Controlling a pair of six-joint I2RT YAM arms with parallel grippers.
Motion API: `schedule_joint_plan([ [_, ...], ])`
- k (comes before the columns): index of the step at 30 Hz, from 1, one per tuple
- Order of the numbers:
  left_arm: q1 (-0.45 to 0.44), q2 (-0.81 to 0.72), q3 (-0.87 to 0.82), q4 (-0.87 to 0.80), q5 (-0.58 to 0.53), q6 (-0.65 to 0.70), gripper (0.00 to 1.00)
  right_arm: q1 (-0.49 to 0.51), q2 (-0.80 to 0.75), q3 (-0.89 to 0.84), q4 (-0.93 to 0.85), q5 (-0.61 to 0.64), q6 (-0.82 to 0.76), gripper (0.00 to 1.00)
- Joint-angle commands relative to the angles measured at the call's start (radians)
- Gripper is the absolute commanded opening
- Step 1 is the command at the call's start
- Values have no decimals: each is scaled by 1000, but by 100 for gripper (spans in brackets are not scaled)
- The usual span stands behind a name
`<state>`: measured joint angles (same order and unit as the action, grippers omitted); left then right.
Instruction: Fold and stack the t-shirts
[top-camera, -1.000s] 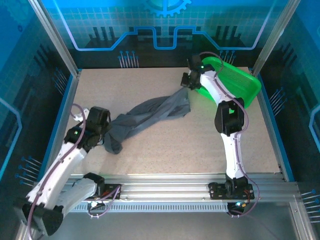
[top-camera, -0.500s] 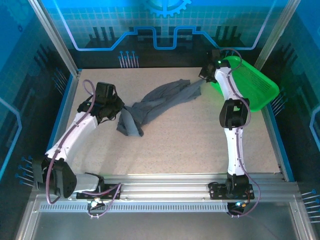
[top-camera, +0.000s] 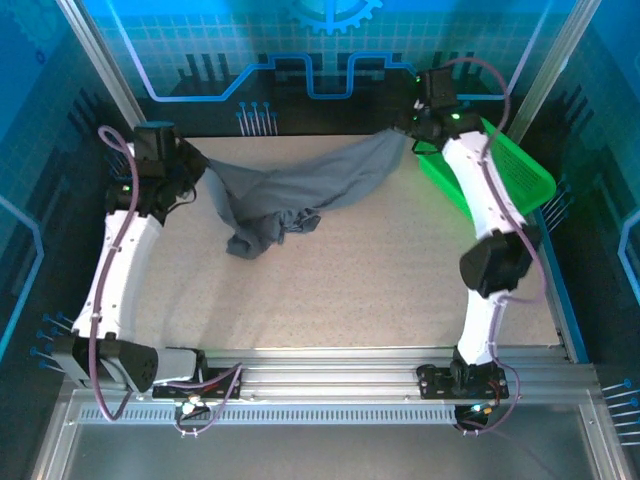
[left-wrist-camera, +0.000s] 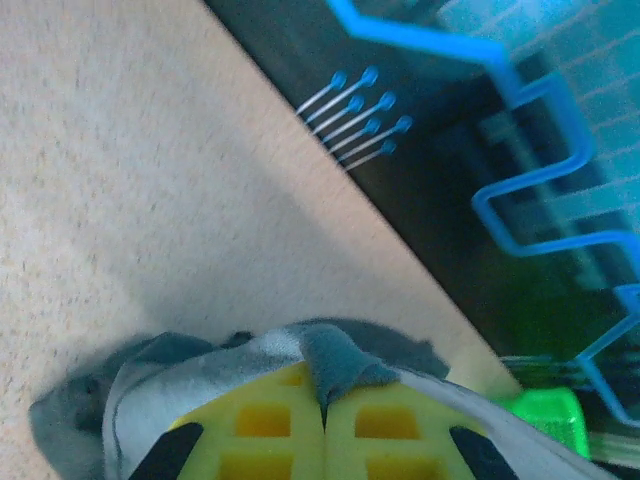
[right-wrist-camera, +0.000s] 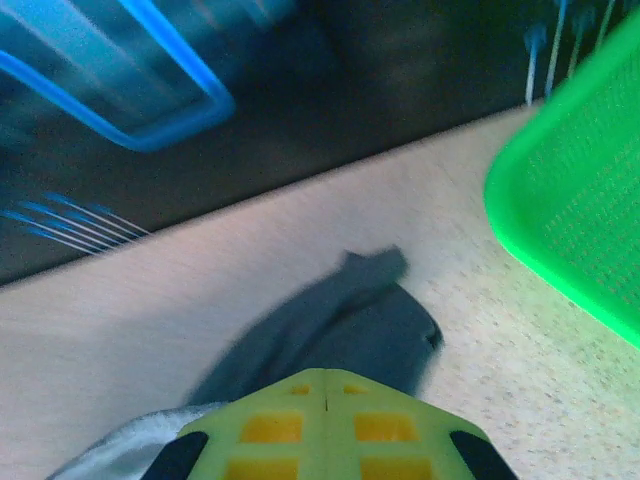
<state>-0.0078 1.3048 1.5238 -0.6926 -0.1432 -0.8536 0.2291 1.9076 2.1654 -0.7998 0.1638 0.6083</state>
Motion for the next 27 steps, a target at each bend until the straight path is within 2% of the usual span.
schedule_joint_plan([
  [1,12,-73,91,-64,-113,30,0,2,-177,-105,83,43,44,0],
  [8,27,-181,232,-54,-286,86,0,6,-477,-280,188,40,81,0],
  [12,45,-163,331,-25,-277,125,0,5,-536,-281,197,18,86,0],
  [16,61,-93,412,-21,-201,112,0,4,-534,-278,221,-47,114,0],
  [19,94,-15,463,-27,-90,88,0,3,-487,-260,229,-95,128,0],
  [23,150,132,497,-48,88,31,0,-1,-368,-218,263,-183,132,0],
  [27,203,275,489,13,256,-42,0,-13,-204,-120,307,-293,154,0],
])
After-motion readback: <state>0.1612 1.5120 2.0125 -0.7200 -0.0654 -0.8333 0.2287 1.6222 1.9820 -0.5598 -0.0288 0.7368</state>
